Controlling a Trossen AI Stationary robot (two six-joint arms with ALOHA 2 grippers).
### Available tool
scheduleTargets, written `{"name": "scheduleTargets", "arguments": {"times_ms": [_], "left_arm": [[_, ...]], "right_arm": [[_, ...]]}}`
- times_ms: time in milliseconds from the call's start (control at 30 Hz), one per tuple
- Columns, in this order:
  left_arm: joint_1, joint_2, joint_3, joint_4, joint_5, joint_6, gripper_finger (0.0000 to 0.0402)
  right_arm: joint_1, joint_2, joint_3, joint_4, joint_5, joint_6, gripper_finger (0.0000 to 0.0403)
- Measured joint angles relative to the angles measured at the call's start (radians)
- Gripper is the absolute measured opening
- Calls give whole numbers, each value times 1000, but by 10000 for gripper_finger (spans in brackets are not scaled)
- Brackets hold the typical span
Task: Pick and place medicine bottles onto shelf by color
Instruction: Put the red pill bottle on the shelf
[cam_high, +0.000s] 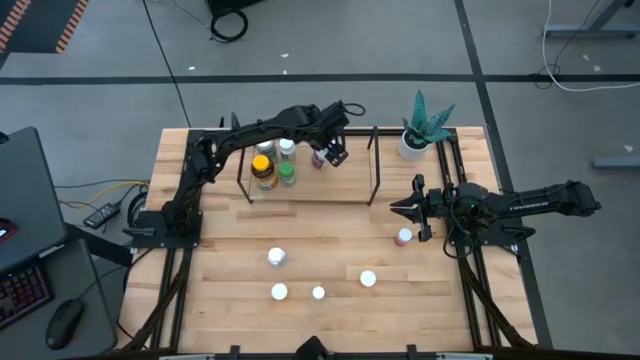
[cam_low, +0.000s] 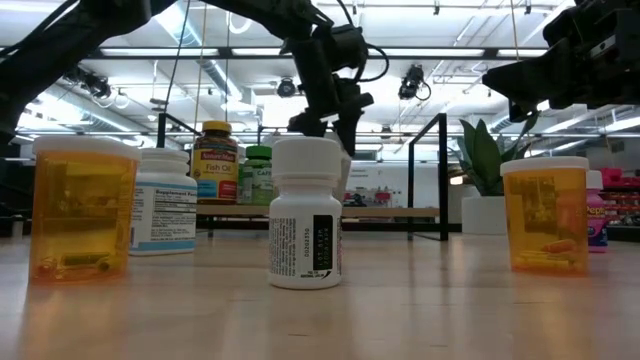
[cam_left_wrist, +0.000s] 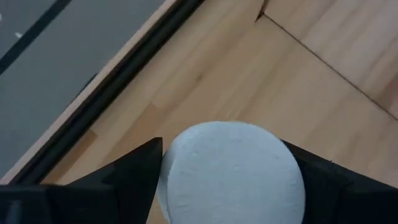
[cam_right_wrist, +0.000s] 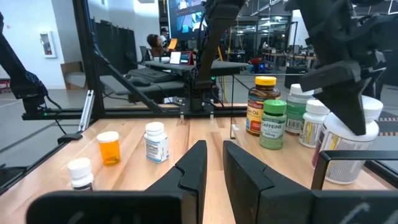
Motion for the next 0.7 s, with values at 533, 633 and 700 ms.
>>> {"name": "scheduleTargets", "arguments": {"times_ms": [533, 633, 700], "left_arm": [[-13, 4, 0, -34, -56, 91, 374], [-13, 4, -1, -66, -55, 92, 357], [-13, 4, -1, -57, -55, 109, 341]], "right_arm": [[0, 0, 0, 0, 0, 0, 62], [0, 0, 0, 0, 0, 0, 62], [0, 0, 0, 0, 0, 0, 62]]}}
